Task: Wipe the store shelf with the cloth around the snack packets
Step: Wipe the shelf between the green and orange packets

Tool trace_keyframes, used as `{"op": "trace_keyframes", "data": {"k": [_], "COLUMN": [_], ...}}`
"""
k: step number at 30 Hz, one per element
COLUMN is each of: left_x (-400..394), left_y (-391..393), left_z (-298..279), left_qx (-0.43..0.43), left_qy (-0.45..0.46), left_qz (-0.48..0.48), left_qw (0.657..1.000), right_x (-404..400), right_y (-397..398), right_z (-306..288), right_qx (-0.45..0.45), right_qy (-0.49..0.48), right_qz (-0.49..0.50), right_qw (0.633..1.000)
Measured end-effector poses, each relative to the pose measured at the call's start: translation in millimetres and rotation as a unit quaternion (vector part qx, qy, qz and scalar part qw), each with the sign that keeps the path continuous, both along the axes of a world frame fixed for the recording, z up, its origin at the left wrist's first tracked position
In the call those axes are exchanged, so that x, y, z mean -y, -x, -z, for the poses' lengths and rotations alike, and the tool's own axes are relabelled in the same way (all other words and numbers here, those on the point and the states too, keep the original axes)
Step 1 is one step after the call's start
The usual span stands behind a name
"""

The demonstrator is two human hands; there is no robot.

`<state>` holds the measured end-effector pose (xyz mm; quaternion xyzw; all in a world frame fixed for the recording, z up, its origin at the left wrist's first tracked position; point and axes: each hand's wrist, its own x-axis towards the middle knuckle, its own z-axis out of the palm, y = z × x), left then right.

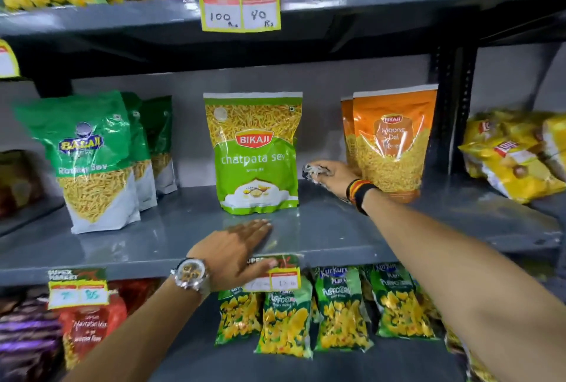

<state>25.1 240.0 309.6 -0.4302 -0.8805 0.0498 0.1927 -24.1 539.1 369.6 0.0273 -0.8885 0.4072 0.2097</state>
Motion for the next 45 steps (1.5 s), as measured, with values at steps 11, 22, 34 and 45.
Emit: {"op": "trace_keyframes", "data": {"k": [11, 22, 34, 45], "left_x": [1.8, 2.8, 2.4, 3.8], "left_y": [9.4, 2.9, 0.0, 3.0], "left_z": [6.4, 5.0, 2.1, 4.0], "left_qx": [-0.045, -0.036, 0.0, 0.006], "left_qy": [-0.005, -0.003, -0.02, -0.013], "left_qz": [0.022, 0.027, 0.03, 0.022], "left_qw": [0.999, 0.999, 0.999, 1.0], "right_x": [-35.9, -34.6, -29.9, 0.0], "right_y": [132.6, 82.1, -51.3, -95.4], "right_z": [-5.2, 2.8, -20.6, 6.3], "right_qx": [0.082, 0.178, 0.116, 0.168], "right_qy": [-0.053, -0.131, -0.015, -0.125], "right_qz": [0.005, -0.06, -0.082, -0.083], "right_qw": [0.995, 0.973, 0.99, 0.974]}}
